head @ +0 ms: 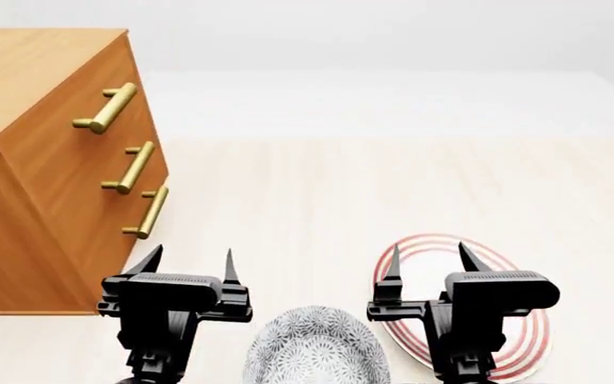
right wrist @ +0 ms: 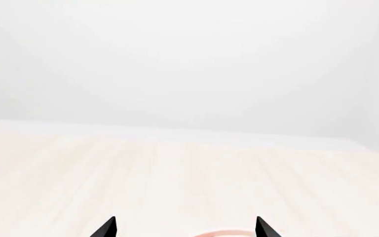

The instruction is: Open the bottom drawer of the cabinet.

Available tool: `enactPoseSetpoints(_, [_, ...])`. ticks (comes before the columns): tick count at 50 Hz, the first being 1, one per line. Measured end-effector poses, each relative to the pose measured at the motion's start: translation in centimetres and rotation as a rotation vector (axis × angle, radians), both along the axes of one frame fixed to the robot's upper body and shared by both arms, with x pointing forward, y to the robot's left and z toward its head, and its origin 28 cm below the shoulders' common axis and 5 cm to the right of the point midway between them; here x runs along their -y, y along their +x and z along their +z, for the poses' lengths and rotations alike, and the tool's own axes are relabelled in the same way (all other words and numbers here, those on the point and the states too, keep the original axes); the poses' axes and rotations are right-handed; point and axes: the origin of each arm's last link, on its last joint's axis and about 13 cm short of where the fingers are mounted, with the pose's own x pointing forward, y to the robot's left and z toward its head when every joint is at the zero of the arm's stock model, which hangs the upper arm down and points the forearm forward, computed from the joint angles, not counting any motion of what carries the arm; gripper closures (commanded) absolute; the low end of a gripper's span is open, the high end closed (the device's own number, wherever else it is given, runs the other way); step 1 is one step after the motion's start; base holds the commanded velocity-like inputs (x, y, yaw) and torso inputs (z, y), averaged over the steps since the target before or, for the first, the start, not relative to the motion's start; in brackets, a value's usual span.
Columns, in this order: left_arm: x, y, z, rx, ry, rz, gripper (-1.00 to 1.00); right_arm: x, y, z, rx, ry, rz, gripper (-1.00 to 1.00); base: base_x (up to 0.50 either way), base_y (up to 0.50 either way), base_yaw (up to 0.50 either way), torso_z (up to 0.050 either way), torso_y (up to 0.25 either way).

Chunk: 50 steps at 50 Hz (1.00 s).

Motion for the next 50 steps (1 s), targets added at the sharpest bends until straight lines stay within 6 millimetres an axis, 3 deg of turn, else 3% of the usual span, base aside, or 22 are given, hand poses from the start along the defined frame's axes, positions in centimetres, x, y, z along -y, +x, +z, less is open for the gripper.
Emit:
enactPoseSetpoints(7, [0.0, 0.2, -0.2, -0.02, 0.04, 0.028, -1.0, 0.0, 0.0, -0.1, 0.001, 0.005, 0.002, -1.0, 0.0, 0.0, 0.0, 0.0, 0.0])
enactPoseSetpoints(13, [-0.2, 1.1, -0.7, -0.042, 0.179, 0.102, -1.0, 0.0, 0.0, -0.2, 0.0, 0.007, 0.004, -1.0, 0.0, 0.0, 0.0, 0.0, 0.0])
enactPoseSetpoints(30, [-1.7, 5.6, -1.6, -0.173, 0.582, 0.22, -1.0, 0.1, -0.2, -0.2, 0.008, 0.008, 0.005, -1.0, 0.0, 0.0, 0.0, 0.0, 0.0])
enactPoseSetpoints(50, [-3.0, 9.9, -2.4, -0.273, 0.768, 0.274, -1.0, 0.0, -0.2, 0.0, 0.019, 0.004, 0.01, -1.0, 0.0, 0.0, 0.0, 0.0, 0.0])
